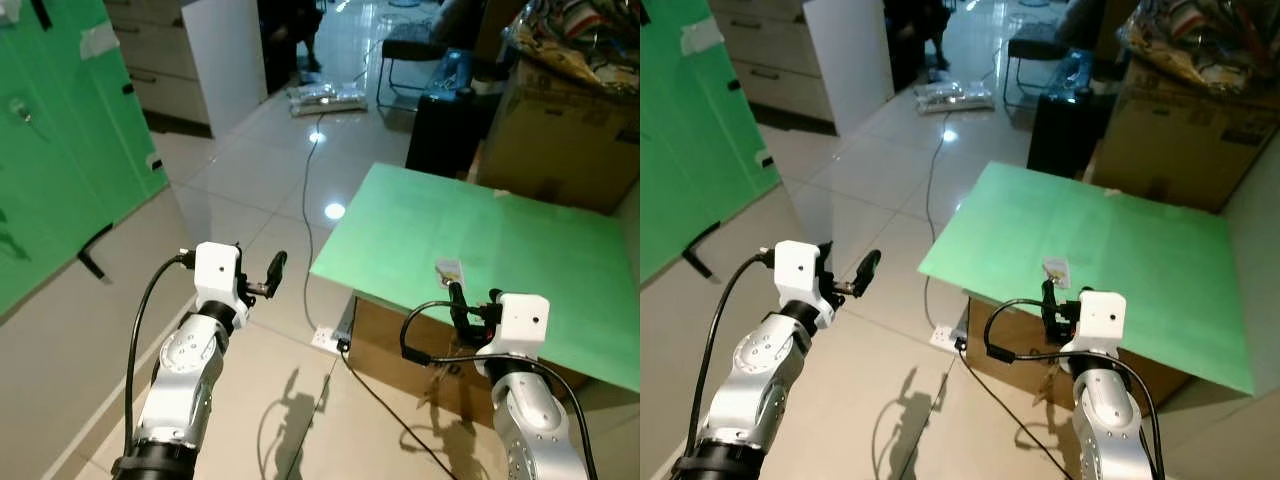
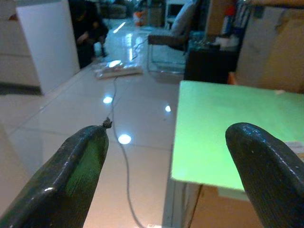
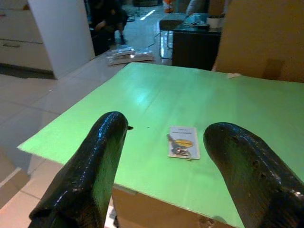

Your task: Hang keys on a hook

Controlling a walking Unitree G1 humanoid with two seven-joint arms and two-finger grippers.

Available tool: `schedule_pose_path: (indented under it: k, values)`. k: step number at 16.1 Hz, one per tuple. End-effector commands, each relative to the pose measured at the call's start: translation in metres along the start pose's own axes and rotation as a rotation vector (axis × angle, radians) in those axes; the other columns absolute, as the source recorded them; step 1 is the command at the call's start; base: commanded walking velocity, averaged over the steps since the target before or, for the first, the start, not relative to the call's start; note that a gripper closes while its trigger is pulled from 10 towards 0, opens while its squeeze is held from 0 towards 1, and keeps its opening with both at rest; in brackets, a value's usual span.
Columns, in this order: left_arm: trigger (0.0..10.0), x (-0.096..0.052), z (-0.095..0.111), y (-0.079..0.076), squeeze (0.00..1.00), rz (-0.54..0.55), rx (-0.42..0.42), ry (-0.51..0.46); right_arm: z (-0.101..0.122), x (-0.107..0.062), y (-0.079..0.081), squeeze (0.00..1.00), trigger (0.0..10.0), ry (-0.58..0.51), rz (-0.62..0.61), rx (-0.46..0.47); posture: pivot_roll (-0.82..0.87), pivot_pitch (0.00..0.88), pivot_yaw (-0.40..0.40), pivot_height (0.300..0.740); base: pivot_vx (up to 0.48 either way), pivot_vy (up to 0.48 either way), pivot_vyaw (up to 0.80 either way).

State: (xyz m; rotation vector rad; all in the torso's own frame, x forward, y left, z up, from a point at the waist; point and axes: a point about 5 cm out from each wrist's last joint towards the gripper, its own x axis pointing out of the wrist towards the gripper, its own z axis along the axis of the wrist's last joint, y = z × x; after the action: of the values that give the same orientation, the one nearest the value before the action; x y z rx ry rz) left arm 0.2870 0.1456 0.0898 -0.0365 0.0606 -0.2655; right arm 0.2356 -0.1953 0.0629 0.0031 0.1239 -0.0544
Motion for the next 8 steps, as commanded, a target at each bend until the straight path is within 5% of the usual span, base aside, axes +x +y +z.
schedule_pose_path:
  k: [1, 6, 8]
  values:
    - [10.0, 0.004, 0.004, -0.005, 0.00, -0.038, 0.018, -0.026, 0.002, 0.001, -0.004, 0.00, 10.0, -0.013, -0.017, 0.008, -0.10, 0.000, 0.041, 0.740, 0.480, 0.000, 0.00]
    - [10.0, 0.005, 0.003, -0.011, 0.00, -0.094, 0.023, -0.029, 0.002, 0.001, -0.006, 0.00, 10.0, -0.015, -0.028, 0.008, -0.11, 0.000, 0.046, 0.740, 0.480, 0.000, 0.00]
    - [10.0, 0.005, 0.000, -0.017, 0.00, -0.138, 0.027, -0.026, 0.000, 0.001, -0.007, 0.00, 10.0, 0.002, -0.034, 0.024, -0.11, 0.000, 0.048, 0.740, 0.480, 0.000, -0.78]
